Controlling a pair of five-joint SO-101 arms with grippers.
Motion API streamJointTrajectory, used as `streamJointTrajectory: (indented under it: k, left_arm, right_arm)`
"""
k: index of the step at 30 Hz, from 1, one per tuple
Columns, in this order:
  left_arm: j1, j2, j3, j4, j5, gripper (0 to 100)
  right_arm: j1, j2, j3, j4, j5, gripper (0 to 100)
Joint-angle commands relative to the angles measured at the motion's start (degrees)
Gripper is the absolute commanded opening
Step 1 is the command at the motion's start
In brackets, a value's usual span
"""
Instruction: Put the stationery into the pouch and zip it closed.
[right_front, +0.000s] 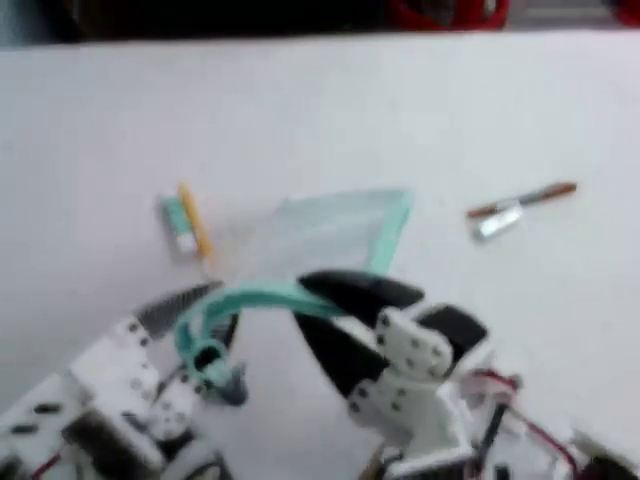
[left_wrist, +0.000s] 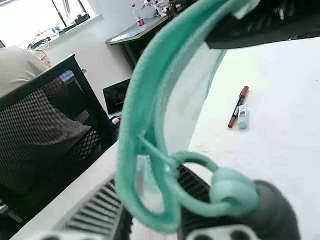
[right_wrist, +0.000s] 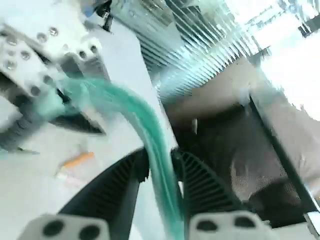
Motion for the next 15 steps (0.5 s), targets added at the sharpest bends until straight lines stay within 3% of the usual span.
streamJointTrajectory:
  k: [1, 4, 9, 15]
  left_arm:
    - [1.36, -0.75, -2.02, -0.97, 0.44, 2]
    - [1.36, -0.48, -1.41, -1.14, 0.44, 2]
    - [0.22, -0.4, 5.36, -7.3, 7.74, 2]
    - [-9.36, -0.4, 20.48, -20.75, 10.9, 2]
  right_arm:
    - [5.49, 2.15, 6.68, -2.42, -6.15, 20.5]
    - [8.66, 1.8, 7.91, -2.24, -8.53, 38.6]
    - [9.36, 1.8, 8.09, -2.07, -8.79, 33.8]
    - [11.3, 1.8, 7.74, -1.54, -9.76, 32.3]
